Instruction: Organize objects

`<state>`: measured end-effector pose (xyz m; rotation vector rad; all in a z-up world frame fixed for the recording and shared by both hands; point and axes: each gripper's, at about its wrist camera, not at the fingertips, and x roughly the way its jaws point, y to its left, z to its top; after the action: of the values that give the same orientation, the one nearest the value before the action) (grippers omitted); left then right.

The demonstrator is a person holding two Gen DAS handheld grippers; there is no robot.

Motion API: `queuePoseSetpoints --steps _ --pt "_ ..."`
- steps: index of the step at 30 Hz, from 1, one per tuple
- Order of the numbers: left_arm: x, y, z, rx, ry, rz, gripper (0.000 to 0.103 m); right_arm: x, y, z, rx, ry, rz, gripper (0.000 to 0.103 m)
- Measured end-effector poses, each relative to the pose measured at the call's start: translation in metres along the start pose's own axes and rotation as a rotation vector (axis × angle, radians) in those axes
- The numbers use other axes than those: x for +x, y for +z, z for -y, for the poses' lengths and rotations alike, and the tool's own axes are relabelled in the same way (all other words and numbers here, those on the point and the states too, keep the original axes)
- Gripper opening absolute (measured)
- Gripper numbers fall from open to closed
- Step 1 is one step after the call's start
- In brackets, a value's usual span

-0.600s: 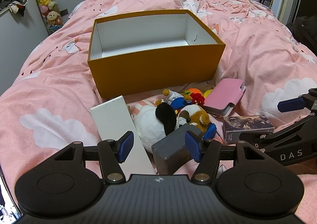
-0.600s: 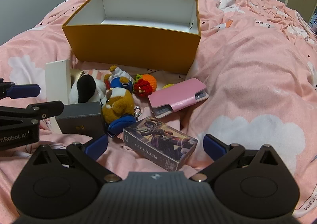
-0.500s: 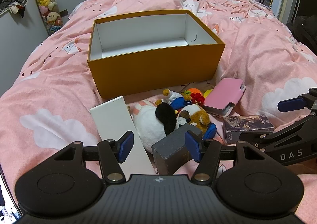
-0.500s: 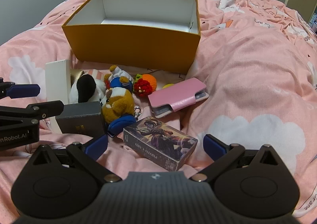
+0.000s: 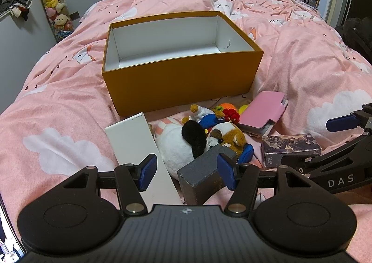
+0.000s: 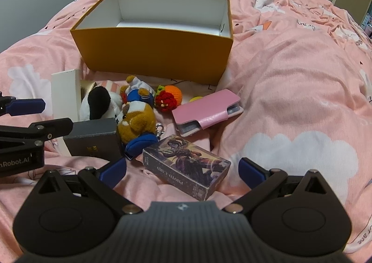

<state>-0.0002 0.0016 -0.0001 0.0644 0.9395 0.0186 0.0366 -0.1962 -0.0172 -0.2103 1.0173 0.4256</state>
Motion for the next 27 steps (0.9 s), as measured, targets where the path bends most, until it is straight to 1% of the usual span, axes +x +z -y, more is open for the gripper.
queuePoseSetpoints --steps 19,23,27 --pt "0.0 0.0 0.0 -0.001 0.002 0.0 0.071 0.0 -0.001 0.0 0.001 0.002 -0.003 0.102" --pt "-0.001 0.001 -0.002 -0.009 -0.004 0.001 0.071 0.001 0.0 0.0 -0.009 0.014 -0.007 0.102" --pt "-0.008 0.004 -0.013 -0.032 -0.006 0.021 0.063 -0.001 0.009 -0.005 -0.062 0.031 0.013 0.102"
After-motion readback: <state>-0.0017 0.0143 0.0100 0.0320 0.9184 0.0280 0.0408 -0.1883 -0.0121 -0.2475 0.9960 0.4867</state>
